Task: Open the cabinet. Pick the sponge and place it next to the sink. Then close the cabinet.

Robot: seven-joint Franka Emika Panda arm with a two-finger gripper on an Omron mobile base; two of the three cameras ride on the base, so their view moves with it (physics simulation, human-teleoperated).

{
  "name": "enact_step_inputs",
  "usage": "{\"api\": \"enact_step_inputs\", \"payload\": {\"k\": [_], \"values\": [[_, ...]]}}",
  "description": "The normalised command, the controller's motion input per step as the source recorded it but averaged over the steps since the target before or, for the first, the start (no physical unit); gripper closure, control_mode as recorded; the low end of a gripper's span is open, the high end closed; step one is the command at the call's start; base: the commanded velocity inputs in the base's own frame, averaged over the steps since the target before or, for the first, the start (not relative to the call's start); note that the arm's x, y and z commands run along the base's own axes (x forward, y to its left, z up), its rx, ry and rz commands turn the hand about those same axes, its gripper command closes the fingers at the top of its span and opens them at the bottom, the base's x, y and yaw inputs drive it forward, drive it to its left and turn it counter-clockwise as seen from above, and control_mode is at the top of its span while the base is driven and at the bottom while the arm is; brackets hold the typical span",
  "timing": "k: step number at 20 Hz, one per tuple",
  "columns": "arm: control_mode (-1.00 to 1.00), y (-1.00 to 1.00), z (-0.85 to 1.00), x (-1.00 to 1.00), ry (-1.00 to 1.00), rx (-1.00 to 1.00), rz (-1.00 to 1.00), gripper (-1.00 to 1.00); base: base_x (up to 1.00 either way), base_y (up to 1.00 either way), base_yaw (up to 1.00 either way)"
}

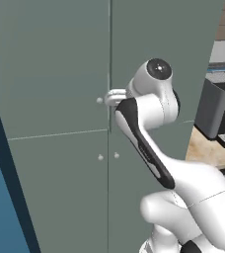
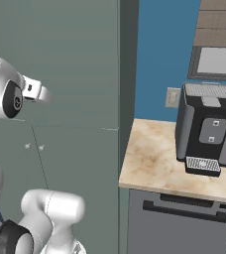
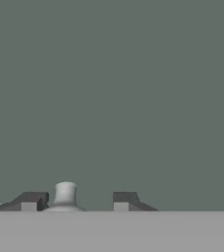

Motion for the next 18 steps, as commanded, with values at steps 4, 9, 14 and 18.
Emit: {"api": "enact_step_inputs", "payload": {"k": [4, 9, 14, 18], "values": [[-1.00, -0.60, 0.03, -0.46, 0.00, 0.00, 0.00, 1.00, 0.00, 0.00, 0.00], [-1.00, -0.66, 0.09, -0.48, -0.01, 0.01, 0.00, 1.00, 0.00, 0.00, 0.00], [-1.00, -0.74, 0.10, -0.45, -0.03, 0.03, 0.00, 1.00, 0.00, 0.00, 0.00], [-1.00, -0.83, 0.10, -0.52, -0.05, 0.06, 0.00, 1.00, 0.00, 0.00, 0.00]]}}
